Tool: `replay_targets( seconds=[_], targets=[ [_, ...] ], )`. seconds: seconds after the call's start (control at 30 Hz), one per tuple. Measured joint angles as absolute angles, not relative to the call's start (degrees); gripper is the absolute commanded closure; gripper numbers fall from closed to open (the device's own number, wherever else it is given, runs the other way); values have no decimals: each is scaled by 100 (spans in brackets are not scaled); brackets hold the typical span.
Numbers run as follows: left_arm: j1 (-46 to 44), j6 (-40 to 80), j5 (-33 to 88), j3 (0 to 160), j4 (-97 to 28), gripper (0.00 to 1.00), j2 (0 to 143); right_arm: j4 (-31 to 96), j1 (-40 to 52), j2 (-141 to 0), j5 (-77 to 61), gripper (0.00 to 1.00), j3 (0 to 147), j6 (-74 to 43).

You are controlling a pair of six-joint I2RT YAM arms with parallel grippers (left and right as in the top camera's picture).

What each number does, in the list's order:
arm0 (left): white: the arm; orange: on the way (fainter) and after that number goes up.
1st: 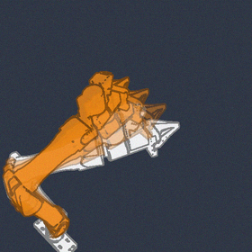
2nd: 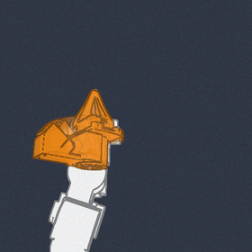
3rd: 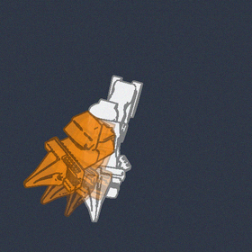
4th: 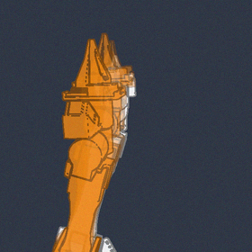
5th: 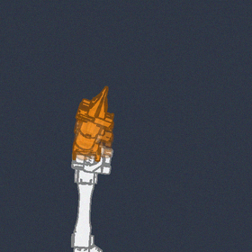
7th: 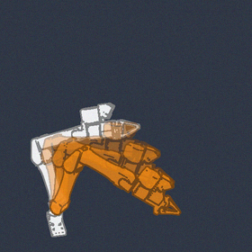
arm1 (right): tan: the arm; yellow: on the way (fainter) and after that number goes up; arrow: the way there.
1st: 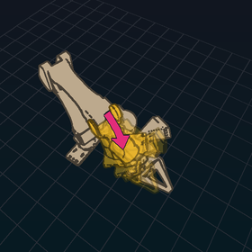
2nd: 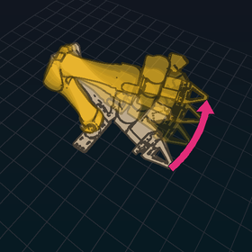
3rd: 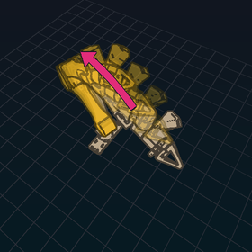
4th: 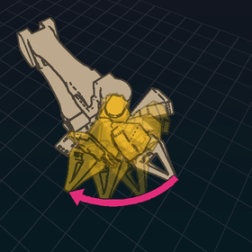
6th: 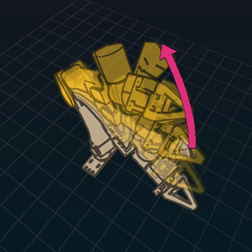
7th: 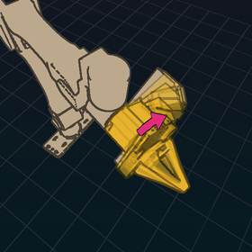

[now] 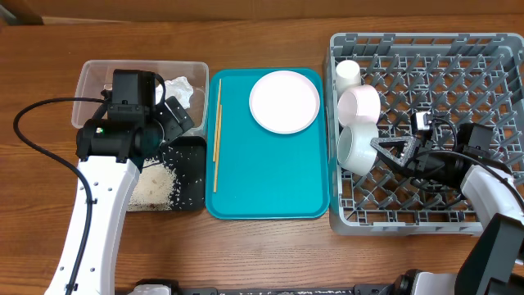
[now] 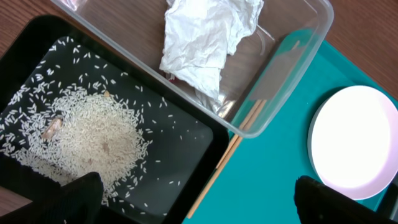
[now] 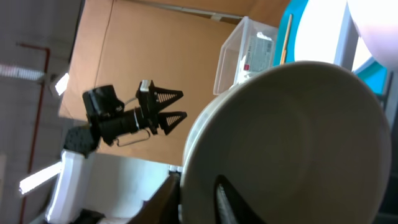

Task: Sort waste into correct bins and load items into the dishwasher
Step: 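Set the white bowl in the rack's front-left area and open the gripper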

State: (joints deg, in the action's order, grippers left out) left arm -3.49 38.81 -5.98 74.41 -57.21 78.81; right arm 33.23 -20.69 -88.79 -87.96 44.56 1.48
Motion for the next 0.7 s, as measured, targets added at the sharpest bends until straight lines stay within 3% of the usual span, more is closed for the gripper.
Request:
replay_targets(
  seconds=[0.2,0.47,0.7],
  targets=[
    [-349,3881,-598,7441,-5719,0,7881,3334,-2187,-8899,-8733,70,4456,128],
    [-349,3881,-598,7441,-5719,0,7878,3413,-2591,-8943,-8589,46,4456,84],
    [-349,3881,-598,7441,-5719,0,7881,3400,-2668,-8943,-8503,46,4458,30]
  ],
)
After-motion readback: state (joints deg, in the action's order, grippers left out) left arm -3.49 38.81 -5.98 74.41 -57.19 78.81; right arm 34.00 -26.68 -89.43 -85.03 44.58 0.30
